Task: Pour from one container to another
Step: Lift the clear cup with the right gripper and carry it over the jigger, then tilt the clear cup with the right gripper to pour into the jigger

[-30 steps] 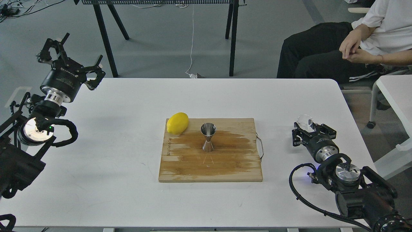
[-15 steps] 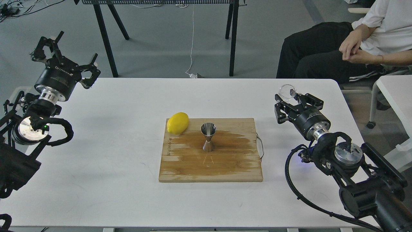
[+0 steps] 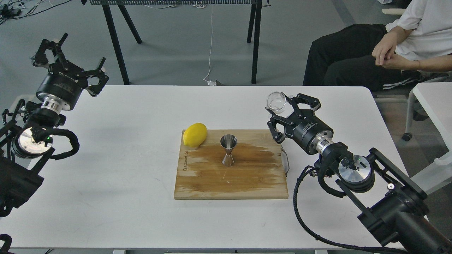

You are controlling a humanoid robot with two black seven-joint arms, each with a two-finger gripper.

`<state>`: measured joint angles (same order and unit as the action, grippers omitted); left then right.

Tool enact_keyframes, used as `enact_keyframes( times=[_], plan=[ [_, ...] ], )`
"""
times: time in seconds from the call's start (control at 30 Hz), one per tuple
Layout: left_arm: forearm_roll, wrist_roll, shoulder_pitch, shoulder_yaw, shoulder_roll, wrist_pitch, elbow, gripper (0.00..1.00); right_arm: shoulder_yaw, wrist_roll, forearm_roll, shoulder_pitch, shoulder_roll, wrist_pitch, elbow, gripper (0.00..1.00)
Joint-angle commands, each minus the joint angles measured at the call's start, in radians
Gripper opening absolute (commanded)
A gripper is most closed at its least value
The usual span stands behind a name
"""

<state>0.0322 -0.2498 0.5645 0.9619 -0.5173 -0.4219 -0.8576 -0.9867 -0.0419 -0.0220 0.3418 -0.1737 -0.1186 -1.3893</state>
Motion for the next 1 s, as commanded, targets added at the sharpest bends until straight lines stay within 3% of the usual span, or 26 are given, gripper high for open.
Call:
enact_keyframes(
  times=[0.0, 0.3, 0.97],
  plan=[
    [0.0, 0.001, 0.0, 0.0, -0.006, 0.0, 0.0, 1.0, 0.025, -0.003, 0.103, -0.001, 0.046, -0.019, -0.007, 0.32],
    [0.0, -0.003, 0.002, 0.0, -0.01, 0.0, 0.0, 1.0, 0.118, 0.001, 0.453, 0.0, 0.138, -0.035, 0.01, 0.32],
    [0.0, -0.003, 0.002, 0.0, -0.012, 0.0, 0.0, 1.0, 0.14, 0.004, 0.594, 0.011, 0.152, -0.081, 0.069, 0.32]
  ],
)
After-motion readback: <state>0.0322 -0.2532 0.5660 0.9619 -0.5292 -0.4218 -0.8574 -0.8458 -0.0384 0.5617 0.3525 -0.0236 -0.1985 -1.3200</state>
